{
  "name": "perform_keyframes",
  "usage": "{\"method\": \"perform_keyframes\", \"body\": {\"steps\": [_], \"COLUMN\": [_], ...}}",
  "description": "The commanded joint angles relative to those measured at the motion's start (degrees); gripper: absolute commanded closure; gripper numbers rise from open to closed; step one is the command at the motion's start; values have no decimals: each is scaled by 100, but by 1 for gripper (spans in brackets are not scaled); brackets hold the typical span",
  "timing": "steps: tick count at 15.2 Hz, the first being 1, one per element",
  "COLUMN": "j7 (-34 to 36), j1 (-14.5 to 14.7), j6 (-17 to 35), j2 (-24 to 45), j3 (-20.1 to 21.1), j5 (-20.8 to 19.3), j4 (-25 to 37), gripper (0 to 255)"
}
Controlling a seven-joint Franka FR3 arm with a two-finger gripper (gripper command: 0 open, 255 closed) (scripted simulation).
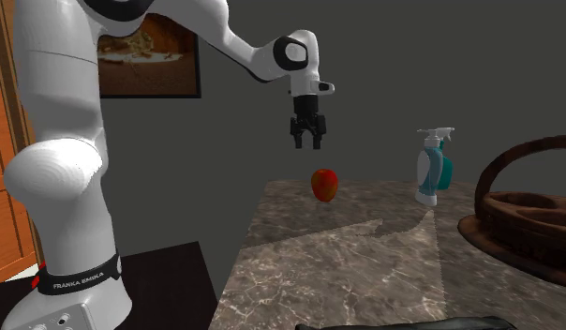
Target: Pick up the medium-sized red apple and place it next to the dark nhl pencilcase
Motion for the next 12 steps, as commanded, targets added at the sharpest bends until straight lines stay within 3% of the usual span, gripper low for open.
{"method": "perform_keyframes", "body": {"steps": [1,4,12], "j7": [23,78,107], "j1": [16,82,64], "j6": [-35,-145,383], "j2": [478,1203,1352], "j3": [3,7,-20], "j5": [-87,-216,-256], "j4": [516,1355,976], "gripper": [0,0,0]}}
